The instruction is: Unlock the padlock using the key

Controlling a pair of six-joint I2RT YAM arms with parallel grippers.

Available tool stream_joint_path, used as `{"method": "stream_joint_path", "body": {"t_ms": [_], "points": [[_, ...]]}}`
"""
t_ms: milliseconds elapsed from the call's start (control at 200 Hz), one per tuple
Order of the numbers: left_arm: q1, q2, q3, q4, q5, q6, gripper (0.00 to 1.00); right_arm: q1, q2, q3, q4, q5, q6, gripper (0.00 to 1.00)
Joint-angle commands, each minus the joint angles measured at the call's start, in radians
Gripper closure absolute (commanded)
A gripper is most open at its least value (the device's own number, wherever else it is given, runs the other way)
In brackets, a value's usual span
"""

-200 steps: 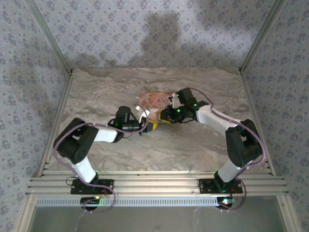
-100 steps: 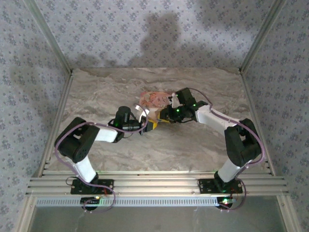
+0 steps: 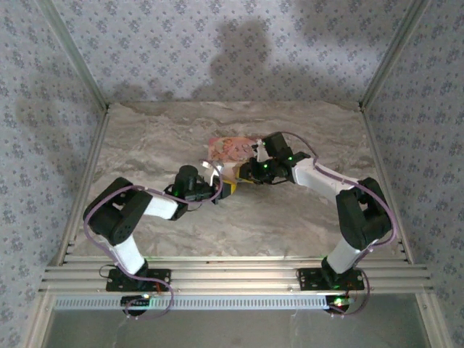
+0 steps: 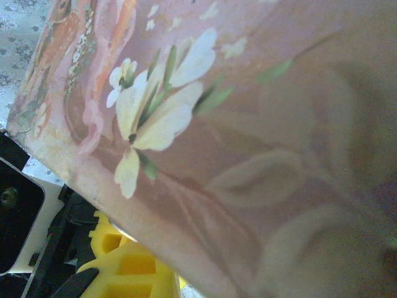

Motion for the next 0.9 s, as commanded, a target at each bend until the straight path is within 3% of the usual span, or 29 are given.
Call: {"method": "stream_joint_path", "body": {"t_ms": [0, 635, 894], "points": [[-0.006, -0.035, 0.006, 0.079, -0.049, -0.025, 1.00, 0.016, -0.019, -0.013, 0.013, -0.095, -0.004, 1.00], [-0.068, -0.118, 0.031, -0.041, -0.137, 0.020, 1.00, 0.033, -0.022, 0.027, -0.094, 0.004, 0.010, 1.00], [-0.064, -0.079, 0.054, 0.002, -0.070, 0.002, 1.00, 0.029, -0.019, 0.021, -0.067, -0.034, 0.027, 1.00]]}}
